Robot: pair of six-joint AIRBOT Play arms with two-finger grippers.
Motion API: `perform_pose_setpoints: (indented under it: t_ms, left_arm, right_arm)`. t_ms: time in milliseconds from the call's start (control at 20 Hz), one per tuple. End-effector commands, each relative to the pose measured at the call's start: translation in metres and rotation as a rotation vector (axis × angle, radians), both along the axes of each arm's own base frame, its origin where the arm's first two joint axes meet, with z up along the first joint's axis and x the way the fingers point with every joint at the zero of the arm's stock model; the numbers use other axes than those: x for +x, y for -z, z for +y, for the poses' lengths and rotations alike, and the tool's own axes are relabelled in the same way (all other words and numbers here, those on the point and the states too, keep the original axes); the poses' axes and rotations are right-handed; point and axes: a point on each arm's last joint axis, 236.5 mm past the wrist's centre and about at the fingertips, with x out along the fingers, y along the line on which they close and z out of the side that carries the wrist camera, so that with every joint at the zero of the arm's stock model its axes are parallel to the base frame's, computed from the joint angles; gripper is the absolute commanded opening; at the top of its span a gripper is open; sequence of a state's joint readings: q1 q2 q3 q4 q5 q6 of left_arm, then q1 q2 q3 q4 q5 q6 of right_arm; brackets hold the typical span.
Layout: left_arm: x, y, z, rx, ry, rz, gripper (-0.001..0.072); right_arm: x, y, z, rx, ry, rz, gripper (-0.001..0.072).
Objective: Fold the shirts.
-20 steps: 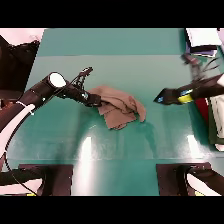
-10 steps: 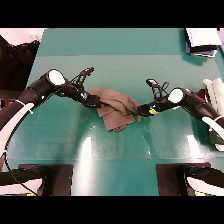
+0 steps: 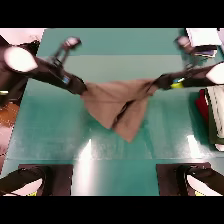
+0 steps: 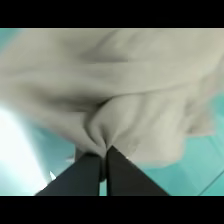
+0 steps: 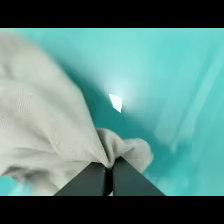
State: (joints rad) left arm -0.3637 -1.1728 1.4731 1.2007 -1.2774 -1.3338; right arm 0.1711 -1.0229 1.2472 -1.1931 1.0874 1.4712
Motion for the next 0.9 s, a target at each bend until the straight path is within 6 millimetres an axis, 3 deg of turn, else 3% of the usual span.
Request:
perform_pose_setpoints:
  t_ms: [0,100,200,350,500,600,700,850]
  left_arm:
    - [-0.025,-0.113,0.022,-0.027,-0.003,-0.25,0.0033]
    - [-0.046,-0.163,0.028,-0.059,0.007,-0.349,0.0033]
    - [-0.069,-0.197,0.034,-0.079,0.023,-0.413,0.0033]
    - [-0.094,-0.23,0.035,-0.131,0.042,-0.456,0.0033]
    - [-0.119,-0.25,0.005,-0.269,0.16,-0.45,0.0032]
    - [-0.113,-0.244,-0.005,-0.283,0.182,-0.415,0.0033]
    - [-0.091,-0.217,-0.01,-0.244,0.166,-0.344,0.0032]
    - [-0.052,-0.125,-0.018,-0.124,0.159,-0.1,0.0033]
  right_arm:
    - [-0.033,-0.106,-0.036,0.01,0.066,-0.198,0.0017]
    - [-0.057,-0.148,-0.052,0.022,0.113,-0.275,0.0017]
    - [-0.082,-0.18,-0.064,0.025,0.151,-0.343,0.0017]
    - [-0.111,-0.214,-0.073,0.034,0.193,-0.429,0.0017]
    - [-0.124,-0.231,-0.075,0.055,0.218,-0.468,0.0017]
    - [-0.12,-0.223,-0.073,0.078,0.222,-0.419,0.0017]
    - [-0.109,-0.196,-0.063,0.103,0.189,-0.284,0.0017]
    - [-0.082,-0.14,-0.049,0.12,0.127,-0.037,0.0017]
